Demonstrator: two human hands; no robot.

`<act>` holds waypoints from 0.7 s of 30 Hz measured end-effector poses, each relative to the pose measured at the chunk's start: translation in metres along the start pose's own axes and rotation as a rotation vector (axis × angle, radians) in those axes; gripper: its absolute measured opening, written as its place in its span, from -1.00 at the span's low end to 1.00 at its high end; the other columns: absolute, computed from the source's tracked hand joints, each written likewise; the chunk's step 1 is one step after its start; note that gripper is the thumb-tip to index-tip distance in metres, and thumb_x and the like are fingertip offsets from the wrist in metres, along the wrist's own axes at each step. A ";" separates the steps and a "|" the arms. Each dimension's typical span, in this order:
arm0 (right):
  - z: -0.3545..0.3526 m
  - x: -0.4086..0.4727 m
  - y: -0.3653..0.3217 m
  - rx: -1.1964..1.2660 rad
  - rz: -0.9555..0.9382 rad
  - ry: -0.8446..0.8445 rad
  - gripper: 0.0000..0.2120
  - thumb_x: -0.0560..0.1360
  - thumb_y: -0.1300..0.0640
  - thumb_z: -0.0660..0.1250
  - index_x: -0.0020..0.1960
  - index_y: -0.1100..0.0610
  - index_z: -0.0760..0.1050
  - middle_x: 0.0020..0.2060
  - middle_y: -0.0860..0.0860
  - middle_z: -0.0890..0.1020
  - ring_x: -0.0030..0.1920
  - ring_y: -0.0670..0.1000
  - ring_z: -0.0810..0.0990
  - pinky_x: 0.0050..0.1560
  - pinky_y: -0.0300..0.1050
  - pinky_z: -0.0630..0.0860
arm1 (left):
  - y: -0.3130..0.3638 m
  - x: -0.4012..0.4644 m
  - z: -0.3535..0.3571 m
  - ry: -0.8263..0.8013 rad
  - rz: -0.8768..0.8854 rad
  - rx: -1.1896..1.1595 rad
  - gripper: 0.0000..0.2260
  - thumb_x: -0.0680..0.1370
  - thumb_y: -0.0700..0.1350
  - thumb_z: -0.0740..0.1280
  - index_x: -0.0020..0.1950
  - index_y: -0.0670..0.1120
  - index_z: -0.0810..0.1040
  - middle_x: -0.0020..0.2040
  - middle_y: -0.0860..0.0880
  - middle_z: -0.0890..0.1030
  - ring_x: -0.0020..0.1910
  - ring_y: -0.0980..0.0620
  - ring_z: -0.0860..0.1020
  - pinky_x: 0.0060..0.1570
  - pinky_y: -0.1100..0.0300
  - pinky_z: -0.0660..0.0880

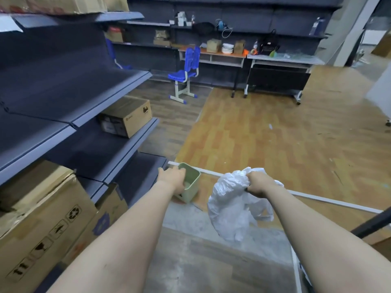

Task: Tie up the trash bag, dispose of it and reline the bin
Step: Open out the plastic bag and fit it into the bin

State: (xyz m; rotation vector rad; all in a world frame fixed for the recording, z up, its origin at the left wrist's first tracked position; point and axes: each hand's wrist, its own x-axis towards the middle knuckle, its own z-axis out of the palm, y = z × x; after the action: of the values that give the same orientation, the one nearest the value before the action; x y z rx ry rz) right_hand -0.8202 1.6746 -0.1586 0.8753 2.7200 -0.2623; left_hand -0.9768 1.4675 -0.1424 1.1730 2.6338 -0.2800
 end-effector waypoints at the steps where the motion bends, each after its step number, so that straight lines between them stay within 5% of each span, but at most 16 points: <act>1: -0.001 0.008 -0.003 -0.018 0.002 -0.010 -0.90 0.51 0.15 0.19 -0.15 0.14 0.33 -0.37 -0.04 0.35 -0.11 0.08 0.42 -0.17 -0.16 0.31 | -0.004 0.005 -0.001 -0.006 -0.002 0.001 -0.65 0.55 -0.17 0.14 0.35 -0.13 0.32 0.27 -0.14 0.42 0.23 -0.14 0.44 0.33 -0.12 0.22; 6: -0.025 0.062 -0.018 -0.053 0.005 -0.046 -0.70 0.49 0.17 0.22 -0.35 0.08 0.18 -0.37 -0.05 0.33 -0.12 0.07 0.40 -0.44 -0.23 0.18 | -0.033 0.043 -0.015 0.032 -0.041 -0.048 -0.74 0.58 -0.13 0.15 0.26 -0.12 0.35 0.23 -0.14 0.43 0.19 -0.15 0.46 0.28 -0.09 0.25; 13: -0.061 0.169 -0.027 -0.036 -0.015 -0.043 -0.72 0.44 0.08 0.30 -0.32 0.07 0.23 -0.17 0.02 0.46 -0.12 0.08 0.42 -0.15 -0.14 0.30 | -0.062 0.130 -0.038 0.044 -0.131 -0.056 -0.71 0.61 -0.06 0.14 0.29 -0.13 0.34 0.26 -0.14 0.42 0.25 -0.18 0.44 0.31 -0.15 0.21; 16: -0.077 0.221 -0.027 -0.031 -0.054 -0.048 -0.79 0.43 0.05 0.32 -0.19 0.12 0.32 -0.14 0.03 0.46 -0.12 0.08 0.43 -0.19 -0.15 0.31 | -0.061 0.176 -0.049 0.037 -0.150 -0.071 -0.72 0.62 -0.06 0.14 0.30 -0.13 0.34 0.27 -0.15 0.42 0.25 -0.18 0.44 0.32 -0.17 0.21; 21: -0.096 0.300 -0.032 -0.050 -0.142 -0.062 -0.70 0.41 0.06 0.31 -0.36 0.05 0.21 -0.29 0.00 0.43 -0.14 0.09 0.43 -0.28 -0.18 0.28 | -0.061 0.242 -0.062 0.033 -0.186 -0.116 -0.72 0.62 -0.04 0.14 0.28 -0.14 0.33 0.26 -0.16 0.42 0.23 -0.19 0.45 0.32 -0.19 0.22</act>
State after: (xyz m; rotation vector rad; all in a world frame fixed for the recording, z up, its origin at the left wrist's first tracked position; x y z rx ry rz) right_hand -1.0922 1.8365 -0.1574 0.6512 2.7219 -0.2447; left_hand -1.1882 1.6141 -0.1506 0.9054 2.7507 -0.1403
